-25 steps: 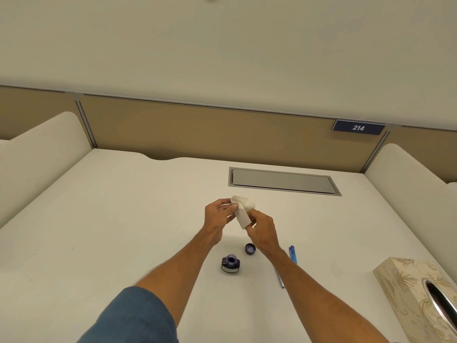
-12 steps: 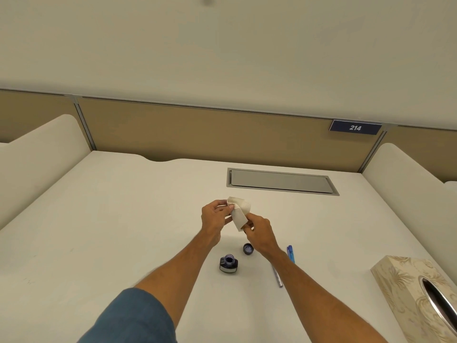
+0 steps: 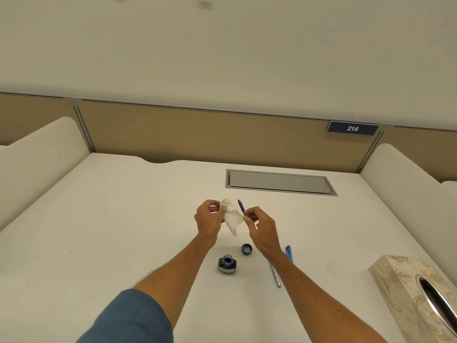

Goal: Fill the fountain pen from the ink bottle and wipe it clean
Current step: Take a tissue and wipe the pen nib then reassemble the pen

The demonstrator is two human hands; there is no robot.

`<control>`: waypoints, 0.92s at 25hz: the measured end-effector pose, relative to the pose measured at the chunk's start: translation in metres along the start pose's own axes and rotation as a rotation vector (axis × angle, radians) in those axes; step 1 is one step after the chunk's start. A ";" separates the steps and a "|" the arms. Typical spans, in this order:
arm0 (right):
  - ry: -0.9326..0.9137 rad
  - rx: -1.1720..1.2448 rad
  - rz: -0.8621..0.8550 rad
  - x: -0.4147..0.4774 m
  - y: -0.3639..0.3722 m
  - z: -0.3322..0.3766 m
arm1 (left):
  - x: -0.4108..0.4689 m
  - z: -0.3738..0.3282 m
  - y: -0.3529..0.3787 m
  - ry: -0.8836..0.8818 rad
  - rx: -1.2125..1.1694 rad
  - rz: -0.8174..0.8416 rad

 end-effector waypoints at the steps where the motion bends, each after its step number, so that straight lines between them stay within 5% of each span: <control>1: -0.008 -0.014 0.016 0.001 0.001 0.000 | -0.001 -0.001 0.001 0.009 -0.004 0.010; 11: 0.048 -0.110 0.030 -0.003 0.002 -0.007 | -0.014 -0.007 0.011 -0.016 -0.230 0.338; 23: 0.022 -0.136 0.073 -0.006 0.012 -0.003 | -0.013 -0.002 0.011 -0.021 -0.231 0.251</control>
Point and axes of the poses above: each hand's wrist, its own x-axis towards the middle knuckle, its own y-axis out of the palm, z = x × y, the point moved 5 cm from there along x, towards the middle knuckle, and after that the axes turned 10 degrees about x, right-handed, at the moved point
